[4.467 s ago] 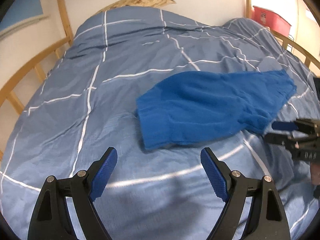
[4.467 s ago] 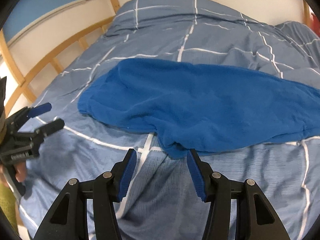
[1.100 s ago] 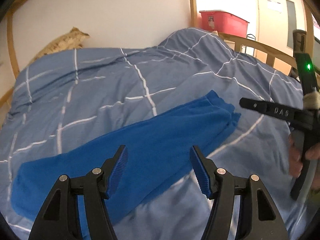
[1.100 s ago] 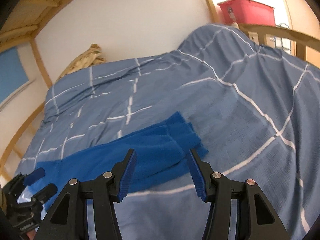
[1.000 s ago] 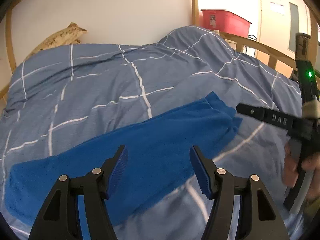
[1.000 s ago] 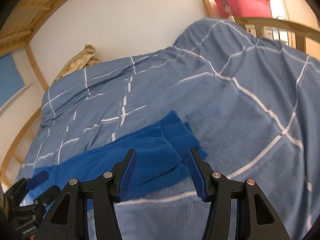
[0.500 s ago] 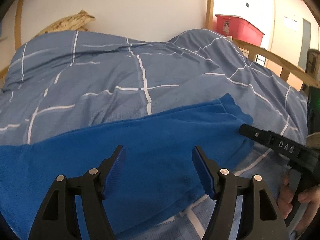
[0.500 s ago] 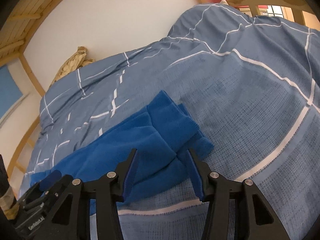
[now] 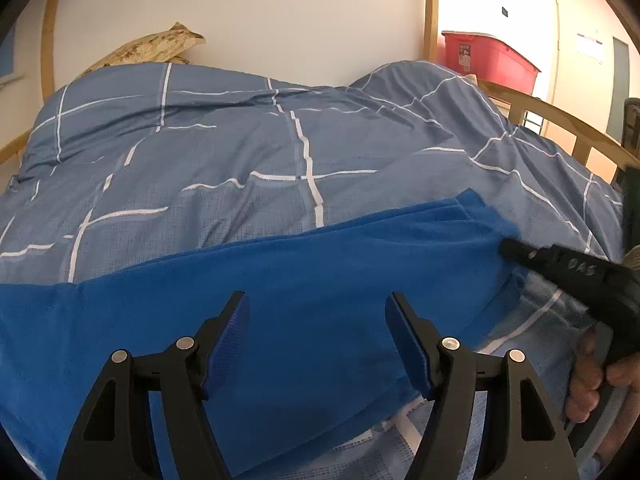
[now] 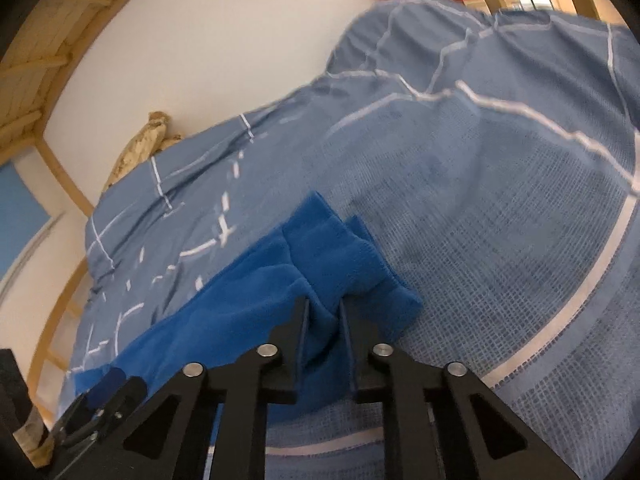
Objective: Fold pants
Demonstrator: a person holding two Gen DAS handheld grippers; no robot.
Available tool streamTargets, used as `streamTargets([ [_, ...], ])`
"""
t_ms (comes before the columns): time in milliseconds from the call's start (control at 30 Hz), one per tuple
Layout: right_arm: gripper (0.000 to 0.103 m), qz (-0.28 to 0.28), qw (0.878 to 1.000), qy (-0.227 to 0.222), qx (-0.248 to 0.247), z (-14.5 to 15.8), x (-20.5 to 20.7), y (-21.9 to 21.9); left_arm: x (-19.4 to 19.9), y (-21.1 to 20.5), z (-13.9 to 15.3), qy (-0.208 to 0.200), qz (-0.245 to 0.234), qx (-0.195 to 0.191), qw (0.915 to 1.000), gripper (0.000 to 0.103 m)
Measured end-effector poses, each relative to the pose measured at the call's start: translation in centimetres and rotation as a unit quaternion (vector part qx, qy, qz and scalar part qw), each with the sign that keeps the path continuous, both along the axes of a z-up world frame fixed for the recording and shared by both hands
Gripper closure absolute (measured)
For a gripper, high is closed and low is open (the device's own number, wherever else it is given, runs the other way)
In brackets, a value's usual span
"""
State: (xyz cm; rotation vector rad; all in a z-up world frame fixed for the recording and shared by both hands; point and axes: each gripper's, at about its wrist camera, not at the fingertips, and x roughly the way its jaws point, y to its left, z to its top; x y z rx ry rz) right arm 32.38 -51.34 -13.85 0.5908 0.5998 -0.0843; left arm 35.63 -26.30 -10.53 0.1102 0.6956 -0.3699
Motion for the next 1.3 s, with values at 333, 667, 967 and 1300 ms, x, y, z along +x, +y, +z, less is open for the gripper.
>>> streamTargets([
  [333, 0.091, -0.055, 0.996, 0.013, -0.065, 2.1, -1.7, 0.5, 0.2, 0.0, -0.4, 0.008, -0.002, 0.008, 0.9999, 0.034],
  [667, 0.061, -0.094, 0.990, 0.055, -0.092, 1.1, -2.3, 0.4, 0.4, 0.6, -0.3, 0.010, 0.008, 0.007, 0.9999, 0.033],
  [967, 0.054, -0.061, 0.979, 0.005, -0.196, 7.8, -4.6, 6.8, -2.0, 4.8, 5.2, 0.004, -0.002, -0.023, 0.9997, 0.032],
  [1300, 0.048, 0.078, 0.976, -0.051, -0.198, 15.5, -4.5, 21.2, -3.8, 21.3, 13.0, -0.018, 0.012, 0.003, 0.9998, 0.024],
])
